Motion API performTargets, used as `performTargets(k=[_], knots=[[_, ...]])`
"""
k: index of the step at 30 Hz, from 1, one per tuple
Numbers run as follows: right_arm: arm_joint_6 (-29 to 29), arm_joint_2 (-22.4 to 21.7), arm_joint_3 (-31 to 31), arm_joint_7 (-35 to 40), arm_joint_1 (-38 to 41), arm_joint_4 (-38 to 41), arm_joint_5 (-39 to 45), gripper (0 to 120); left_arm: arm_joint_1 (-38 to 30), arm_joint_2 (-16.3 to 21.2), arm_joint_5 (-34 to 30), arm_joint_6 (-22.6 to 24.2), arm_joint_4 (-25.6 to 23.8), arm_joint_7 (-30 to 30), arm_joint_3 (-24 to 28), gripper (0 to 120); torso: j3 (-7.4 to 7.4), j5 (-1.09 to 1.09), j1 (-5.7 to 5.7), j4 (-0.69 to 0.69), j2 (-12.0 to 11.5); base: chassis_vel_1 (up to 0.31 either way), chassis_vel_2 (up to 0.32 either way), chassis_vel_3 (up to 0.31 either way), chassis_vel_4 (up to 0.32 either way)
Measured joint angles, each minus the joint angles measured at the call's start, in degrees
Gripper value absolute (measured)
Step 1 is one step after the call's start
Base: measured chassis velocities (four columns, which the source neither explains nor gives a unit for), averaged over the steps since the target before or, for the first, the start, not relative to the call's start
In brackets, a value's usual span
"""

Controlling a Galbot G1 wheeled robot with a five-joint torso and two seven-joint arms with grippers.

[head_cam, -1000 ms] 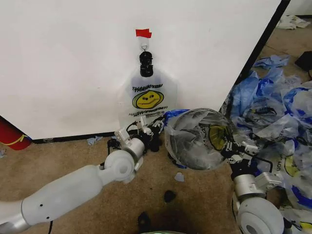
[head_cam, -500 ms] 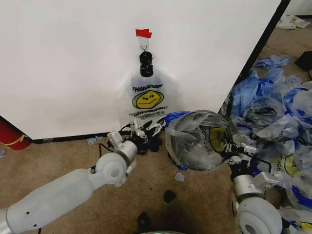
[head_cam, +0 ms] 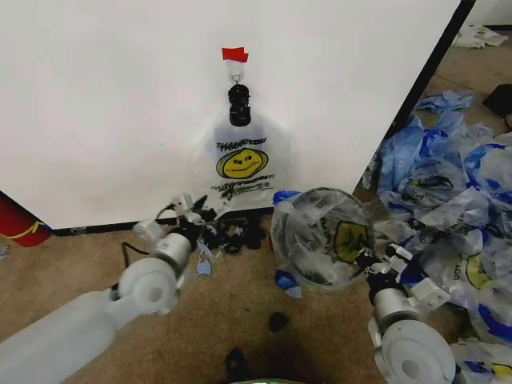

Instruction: Pick up the garbage bag from the wall and place it over the trash bin.

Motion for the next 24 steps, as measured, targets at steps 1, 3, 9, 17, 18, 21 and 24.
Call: performTargets(k=[1, 3, 9, 17, 18, 21, 24], knots=[[-0.39, 1.29, -0.76, -0.47, 0.73, -2.04, 0.58, 0, 1.92, 0.9, 0.91, 0.46, -4.19, 0.0, -0.58, 100, 0.0, 0.04, 0.0, 0.0, 0.0, 0.0, 0.0, 0.0, 0.0], [-1.05, 2.52, -1.87, -1.04, 2.04, -4.09, 0.87, 0, 3.53, 1.21, 1.3, 1.22, -8.47, -0.25, -0.9, 100, 0.0, 0.07, 0.0, 0.0, 0.0, 0.0, 0.0, 0.0, 0.0], [-1.62, 5.39, -5.31, -1.82, 6.59, -7.27, 2.2, 0, 3.66, 1.6, 1.67, 4.53, -14.68, -0.67, -0.15, 100, 0.0, 0.03, 0.0, 0.02, 0.0, 0.0, 0.0, 0.0, 0.0], [-4.78, 7.73, -10.09, 2.54, 11.59, -11.65, 1.8, 0, 5.95, 0.71, 3.33, 3.78, -11.62, -0.19, -0.31, 100, 0.0, 0.06, 0.01, 0.01, 0.0, 0.0, 0.0, 0.0, 0.0], [-4.78, 7.73, -10.09, 2.54, 11.59, -11.65, 1.8, 0, 5.95, 0.71, 3.33, 3.78, -11.62, -0.19, -0.31, 100, 0.0, 0.06, 0.01, 0.01, 0.0, 0.0, 0.0, 0.0, 0.0], [-6.26, 7.41, -12.89, 4.56, 13.85, -12.81, 1.68, 0, 6.56, 0.52, 3.56, 3.5, -11.02, -0.21, -0.32, 100, 0.0, 0.02, 0.01, 0.0, 0.0, 0.0, 0.0, 0.0, 0.0], [-7.05, 7.07, -15.71, 6.26, 16.73, -13.89, 1.76, 0, 6.17, -0.05, 3.4, 3.49, -10.54, -0.46, 0.02, 100, 0.0, 0.03, 0.01, 0.02, 0.0, 0.0, 0.0, 0.0, 0.0]])
